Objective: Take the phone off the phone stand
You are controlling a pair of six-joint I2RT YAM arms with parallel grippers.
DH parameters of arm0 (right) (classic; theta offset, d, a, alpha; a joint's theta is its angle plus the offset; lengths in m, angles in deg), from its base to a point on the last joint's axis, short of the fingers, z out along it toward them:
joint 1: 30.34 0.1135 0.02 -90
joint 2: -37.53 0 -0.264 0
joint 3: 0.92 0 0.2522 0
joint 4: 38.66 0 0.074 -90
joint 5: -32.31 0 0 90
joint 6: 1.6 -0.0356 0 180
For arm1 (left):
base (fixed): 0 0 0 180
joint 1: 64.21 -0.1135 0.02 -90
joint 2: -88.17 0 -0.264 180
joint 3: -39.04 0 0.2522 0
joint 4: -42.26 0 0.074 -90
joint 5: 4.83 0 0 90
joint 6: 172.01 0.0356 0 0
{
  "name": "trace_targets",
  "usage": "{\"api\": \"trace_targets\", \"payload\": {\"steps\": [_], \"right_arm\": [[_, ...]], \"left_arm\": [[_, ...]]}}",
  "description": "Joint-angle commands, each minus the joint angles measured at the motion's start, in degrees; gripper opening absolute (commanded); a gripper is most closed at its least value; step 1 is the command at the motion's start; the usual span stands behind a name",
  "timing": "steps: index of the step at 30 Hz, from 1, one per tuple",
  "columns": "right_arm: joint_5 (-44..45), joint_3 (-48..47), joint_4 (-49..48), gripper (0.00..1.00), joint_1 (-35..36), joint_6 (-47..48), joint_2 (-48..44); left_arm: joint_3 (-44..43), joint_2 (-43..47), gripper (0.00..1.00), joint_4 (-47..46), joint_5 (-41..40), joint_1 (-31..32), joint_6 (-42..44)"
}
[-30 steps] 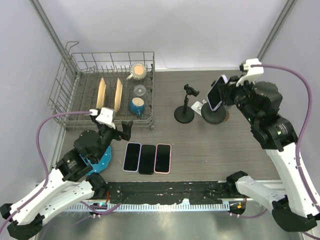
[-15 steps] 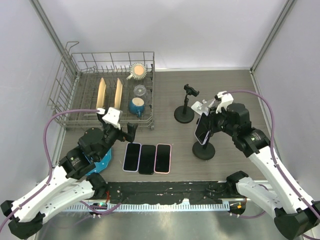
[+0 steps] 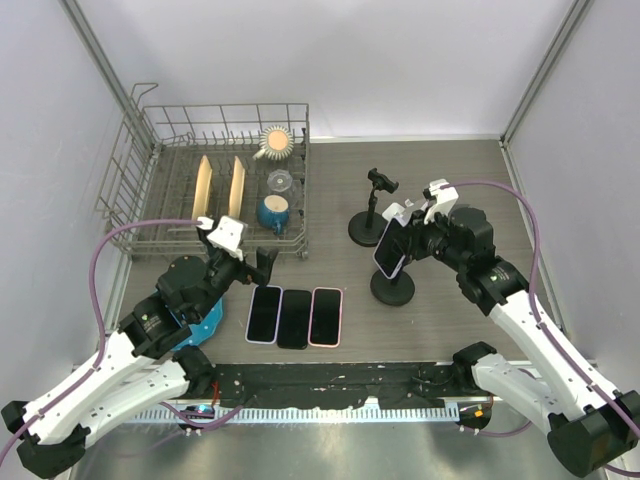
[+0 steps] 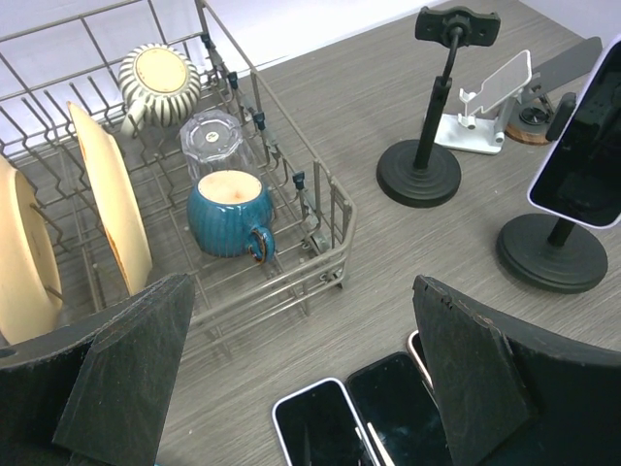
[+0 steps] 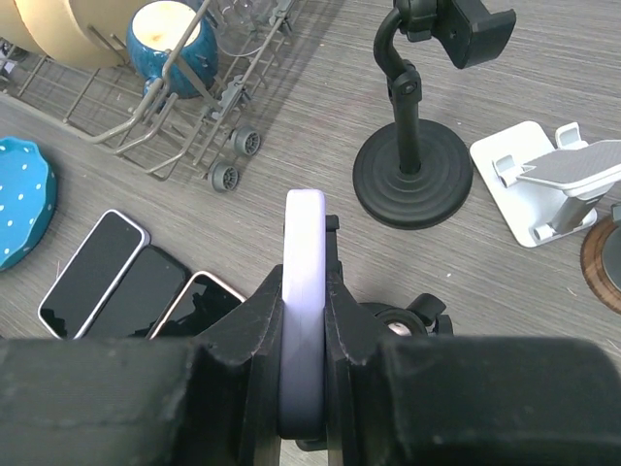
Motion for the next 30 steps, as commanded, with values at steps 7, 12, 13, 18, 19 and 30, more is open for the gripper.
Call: {"api": "trace_targets", "payload": {"steps": [7, 12, 13, 18, 19, 30], "right_arm": [[-3.82, -3.17, -4.37, 0.25, 0.29, -0.86, -0.02], [-3.82, -4.66, -1.30, 0.46, 0.29, -2.00, 0.51], [-3.74, -4.84, -0.94, 0.50, 0.29, -2.18, 0.51], [-2.33, -6.86, 2.04, 0.65, 0.29, -2.97, 0.86], [-1.63, -7.21, 2.57, 0.67, 0.29, -3.23, 0.78], [17.26, -14.24, 14.43, 0.77, 0.20, -6.66, 2.62]], "left_arm": [[0.05, -0.55, 1.00, -3.20, 2.27, -0.17, 1.14], [0.05, -0.81, 1.00, -3.20, 2.45, -0.17, 1.23], [0.05, -0.90, 1.00, -3.11, 2.54, -0.17, 1.23], [-0.13, -1.07, 1.00, -3.03, 3.15, -0.17, 0.88], [-0.21, -1.16, 1.00, -2.94, 3.59, -0.17, 0.70], [-4.96, -8.27, 1.00, -1.35, 13.33, -0.17, -12.82]]}}
